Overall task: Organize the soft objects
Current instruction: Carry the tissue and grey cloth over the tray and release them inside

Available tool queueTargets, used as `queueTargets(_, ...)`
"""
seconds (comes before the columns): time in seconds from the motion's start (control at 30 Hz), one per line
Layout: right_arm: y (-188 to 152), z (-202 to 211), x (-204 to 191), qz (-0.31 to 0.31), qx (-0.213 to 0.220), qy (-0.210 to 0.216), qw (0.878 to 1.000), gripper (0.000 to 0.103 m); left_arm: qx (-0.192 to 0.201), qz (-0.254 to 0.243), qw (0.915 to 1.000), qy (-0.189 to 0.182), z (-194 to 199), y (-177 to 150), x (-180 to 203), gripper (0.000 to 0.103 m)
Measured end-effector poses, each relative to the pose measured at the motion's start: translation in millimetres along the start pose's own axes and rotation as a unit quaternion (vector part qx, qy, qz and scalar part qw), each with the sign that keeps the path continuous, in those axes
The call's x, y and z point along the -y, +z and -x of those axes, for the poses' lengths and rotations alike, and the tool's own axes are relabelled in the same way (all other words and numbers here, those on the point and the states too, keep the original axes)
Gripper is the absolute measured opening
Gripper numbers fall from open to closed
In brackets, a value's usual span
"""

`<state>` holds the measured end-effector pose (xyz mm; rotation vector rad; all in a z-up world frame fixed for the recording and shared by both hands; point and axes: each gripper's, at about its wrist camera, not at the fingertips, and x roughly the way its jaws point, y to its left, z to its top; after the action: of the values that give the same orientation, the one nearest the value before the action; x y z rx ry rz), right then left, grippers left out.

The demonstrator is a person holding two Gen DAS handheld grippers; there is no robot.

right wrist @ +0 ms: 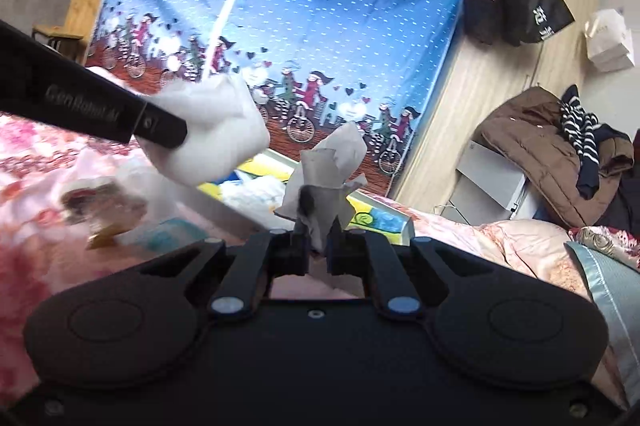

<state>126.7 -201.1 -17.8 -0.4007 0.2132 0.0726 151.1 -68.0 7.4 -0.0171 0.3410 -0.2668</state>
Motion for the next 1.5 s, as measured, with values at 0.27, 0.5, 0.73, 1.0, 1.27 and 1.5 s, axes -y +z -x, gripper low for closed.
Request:
queueTargets(0.27,-12,-85,44,-0.043,0.001,-0.040,0.998,0.002,0.015,-0.004,0.9999,0.004,-105,38,9,0.006)
queueTargets(0.5,-37,-153,74,-0.101,-0.023,-0.056,0.993,0.002,-0.022,0.036,0.9991,-0.011,-189,33,13,0.006)
queueTargets(0.73,-66,-197,76,-0.111,-0.067,-0.035,0.991,0.002,-0.083,0.032,0.9960,-0.010,-230,12,12,0.006)
queueTargets(1.0,-64,-213,72,-0.109,-0.077,-0.032,0.991,0.003,-0.156,0.035,0.9871,-0.010,-250,3,10,0.007)
queueTargets(1.27,-41,-182,61,-0.102,-0.070,-0.026,0.992,0.005,-0.178,0.064,0.9819,-0.004,-251,8,3,0.019)
queueTargets(1.5,-33,-170,68,-0.116,-0.079,-0.034,0.989,0.042,-0.173,0.044,0.9839,0.010,-236,14,7,0.038)
